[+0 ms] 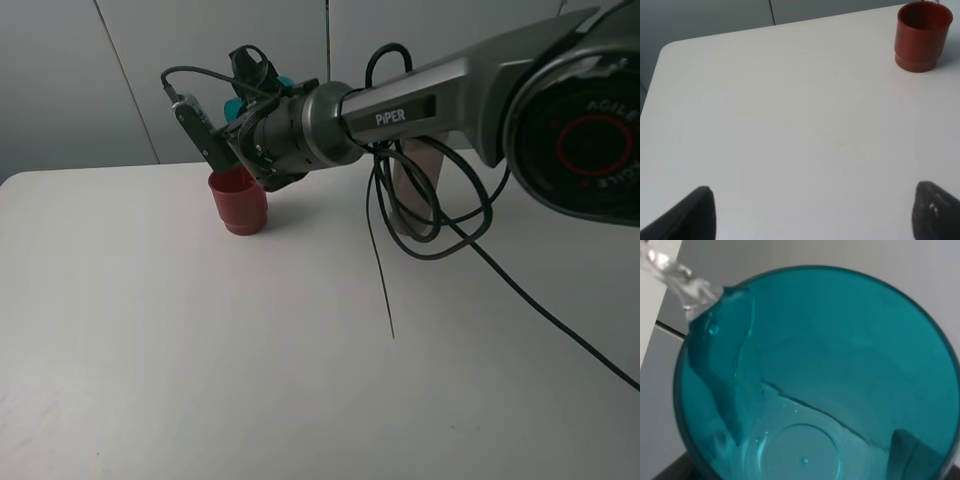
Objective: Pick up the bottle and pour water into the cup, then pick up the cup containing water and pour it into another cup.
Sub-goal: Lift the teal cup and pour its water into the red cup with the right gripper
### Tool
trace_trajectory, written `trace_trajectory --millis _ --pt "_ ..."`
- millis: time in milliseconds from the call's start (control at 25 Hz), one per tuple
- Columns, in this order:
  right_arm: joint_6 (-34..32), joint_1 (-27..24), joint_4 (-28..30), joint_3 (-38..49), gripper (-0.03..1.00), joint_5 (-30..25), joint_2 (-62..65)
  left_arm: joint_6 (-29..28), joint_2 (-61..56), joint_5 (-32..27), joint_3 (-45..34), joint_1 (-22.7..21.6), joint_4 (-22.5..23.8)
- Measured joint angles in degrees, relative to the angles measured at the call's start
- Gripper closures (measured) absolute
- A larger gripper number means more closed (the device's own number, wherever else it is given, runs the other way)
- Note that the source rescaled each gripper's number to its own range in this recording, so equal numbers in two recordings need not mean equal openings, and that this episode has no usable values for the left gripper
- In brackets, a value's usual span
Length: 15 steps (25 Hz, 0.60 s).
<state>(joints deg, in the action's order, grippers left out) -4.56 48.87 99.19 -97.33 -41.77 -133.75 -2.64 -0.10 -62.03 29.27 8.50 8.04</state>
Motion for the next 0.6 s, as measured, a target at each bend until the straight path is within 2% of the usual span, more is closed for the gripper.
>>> trace_trajectory --millis 360,600 --pt "1.0 0.0 0.0 0.0 0.86 0.4 0.0 0.0 0.0 0.0 0.0 0.0 0.0" --pt "0.3 0.0 0.0 0.0 0.86 3.1 0.0 0.0 0.0 0.0 0.0 0.0 0.0"
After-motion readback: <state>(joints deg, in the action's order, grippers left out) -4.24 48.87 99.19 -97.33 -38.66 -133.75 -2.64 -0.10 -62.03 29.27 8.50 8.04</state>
